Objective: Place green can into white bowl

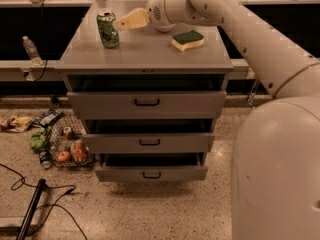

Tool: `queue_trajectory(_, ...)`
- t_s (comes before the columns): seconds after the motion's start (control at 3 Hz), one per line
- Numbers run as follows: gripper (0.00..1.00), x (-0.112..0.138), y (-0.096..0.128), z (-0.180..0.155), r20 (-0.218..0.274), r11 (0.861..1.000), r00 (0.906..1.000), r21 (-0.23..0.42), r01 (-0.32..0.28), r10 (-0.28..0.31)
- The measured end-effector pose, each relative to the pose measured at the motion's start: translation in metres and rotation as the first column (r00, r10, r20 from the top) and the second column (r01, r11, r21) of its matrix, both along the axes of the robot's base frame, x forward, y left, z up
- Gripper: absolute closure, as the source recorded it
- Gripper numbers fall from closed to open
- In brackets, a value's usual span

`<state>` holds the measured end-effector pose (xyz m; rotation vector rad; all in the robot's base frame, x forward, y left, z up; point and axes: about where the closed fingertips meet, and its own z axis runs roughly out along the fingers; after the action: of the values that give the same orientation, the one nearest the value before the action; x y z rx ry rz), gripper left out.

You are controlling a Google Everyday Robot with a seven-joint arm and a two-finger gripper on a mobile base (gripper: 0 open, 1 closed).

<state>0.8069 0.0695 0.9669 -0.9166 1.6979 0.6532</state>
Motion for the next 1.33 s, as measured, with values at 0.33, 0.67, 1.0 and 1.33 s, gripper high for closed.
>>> queue_trajectory(0.33,0.0,0.023,0.037,-0.008,0.074,0.999,0.9969,-0.031,-0.025,0.027)
queue_trajectory(0.67,0.0,0.045,0.055,-0.021,0.097,0.999,0.995,-0.032,-0.023,0.026)
queue_trajectory(1.0,0.0,0.066,0.068,-0.04,0.08,1.0,0.9966,-0.012,-0.021,0.022)
queue_trajectory(1.33,0.0,0.084,0.084,-0.057,0.068,0.999,0.9971,0.008,-0.036,0.035)
